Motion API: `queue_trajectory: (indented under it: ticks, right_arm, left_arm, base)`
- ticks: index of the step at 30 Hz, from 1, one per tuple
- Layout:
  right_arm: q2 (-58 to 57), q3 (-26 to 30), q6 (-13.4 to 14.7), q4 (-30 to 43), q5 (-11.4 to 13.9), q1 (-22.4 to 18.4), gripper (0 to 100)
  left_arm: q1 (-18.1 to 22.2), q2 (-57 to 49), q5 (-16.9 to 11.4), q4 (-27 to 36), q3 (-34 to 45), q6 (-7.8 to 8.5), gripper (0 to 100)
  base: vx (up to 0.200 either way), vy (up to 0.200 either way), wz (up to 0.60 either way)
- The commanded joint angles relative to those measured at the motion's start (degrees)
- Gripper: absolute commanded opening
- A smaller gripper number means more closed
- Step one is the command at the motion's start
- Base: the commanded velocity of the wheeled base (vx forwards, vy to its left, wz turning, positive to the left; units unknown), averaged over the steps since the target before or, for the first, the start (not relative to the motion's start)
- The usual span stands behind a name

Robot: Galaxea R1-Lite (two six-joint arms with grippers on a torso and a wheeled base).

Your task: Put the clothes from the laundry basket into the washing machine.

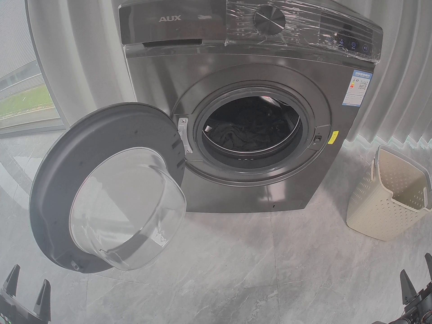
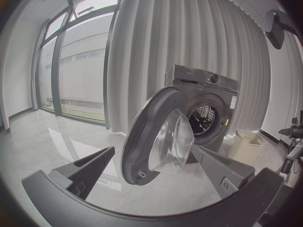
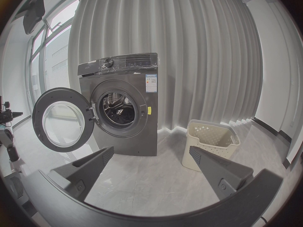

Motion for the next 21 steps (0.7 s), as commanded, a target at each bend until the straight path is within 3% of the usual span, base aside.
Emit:
queue_trajectory:
  ticks: [1, 7, 18, 21]
  right_arm:
    - [0.08, 1.01, -0.01, 0.0, 0.02, 0.04, 100]
    - [0.08, 1.01, -0.01, 0.0, 0.02, 0.04, 100]
    - [0.08, 1.01, -0.01, 0.0, -0.07, -0.05, 100]
    - [0.08, 1.01, -0.01, 0.0, 0.02, 0.04, 100]
  left_arm:
    - [0.02, -0.66, 0.25, -0.05, 1.01, 0.54, 100]
    - [0.02, -0.66, 0.07, 0.12, 1.01, 1.33, 100]
    - [0.02, -0.66, -0.19, 0.21, 0.92, 0.98, 100]
    - [0.02, -0.66, -0.28, 0.21, 0.92, 1.15, 100]
  base:
    - [0.0, 0.0, 0.0]
    - [0.0, 0.0, 0.0]
    - [0.0, 0.0, 0.0]
    - [0.0, 0.0, 0.6]
